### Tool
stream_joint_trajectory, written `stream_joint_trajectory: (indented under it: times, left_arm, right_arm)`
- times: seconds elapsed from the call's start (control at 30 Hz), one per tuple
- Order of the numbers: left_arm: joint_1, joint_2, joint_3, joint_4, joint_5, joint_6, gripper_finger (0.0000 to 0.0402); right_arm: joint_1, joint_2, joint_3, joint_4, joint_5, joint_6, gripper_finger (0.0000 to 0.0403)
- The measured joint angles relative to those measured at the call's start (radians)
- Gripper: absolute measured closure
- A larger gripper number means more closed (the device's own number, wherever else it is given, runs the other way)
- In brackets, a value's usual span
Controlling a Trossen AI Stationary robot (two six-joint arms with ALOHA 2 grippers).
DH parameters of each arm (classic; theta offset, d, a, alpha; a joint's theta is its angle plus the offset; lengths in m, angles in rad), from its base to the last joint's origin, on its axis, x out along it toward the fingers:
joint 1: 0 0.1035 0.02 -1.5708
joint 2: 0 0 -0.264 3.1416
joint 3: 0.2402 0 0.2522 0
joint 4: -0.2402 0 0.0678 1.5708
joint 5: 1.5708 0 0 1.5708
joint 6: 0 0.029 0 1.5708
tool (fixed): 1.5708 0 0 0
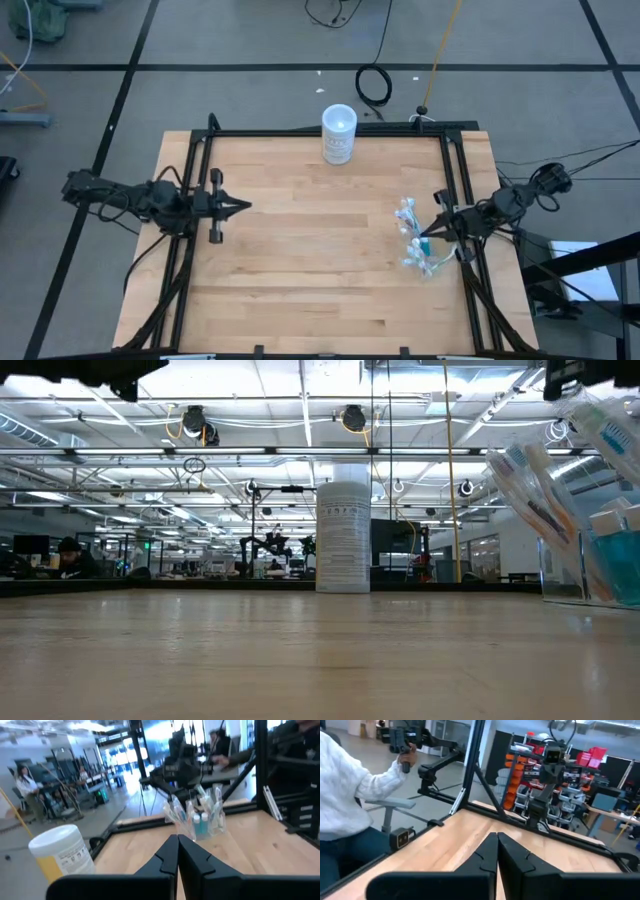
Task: Pick & Place toothbrushing station
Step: Return to Home Position
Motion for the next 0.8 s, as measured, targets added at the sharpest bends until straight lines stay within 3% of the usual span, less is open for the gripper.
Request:
stream_joint_trajectory:
  times: [0.27,0.43,0.67,0.8]
  left_arm:
    - [0.0,-0.133,-0.171,0.112,0.002,0.039,0.0398]
    - [0.0,-0.182,-0.271,0.234,0.07,0.089,0.0384]
    - [0.028,-0.226,-0.388,0.392,0.043,0.12,0.0391]
    - [0.049,-0.231,-0.405,0.401,0.043,0.116,0.0397]
  right_arm:
    - [-0.044,-0.191,-0.19,0.088,-0.097,0.04,0.0402]
    - [-0.05,-0.194,-0.251,0.153,-0.1,0.008,0.0403]
    - [-0.075,-0.196,-0.283,0.257,-0.096,-0.098,0.0403]
    - [-0.14,-0.193,-0.298,0.232,-0.1,-0.052,0.0403]
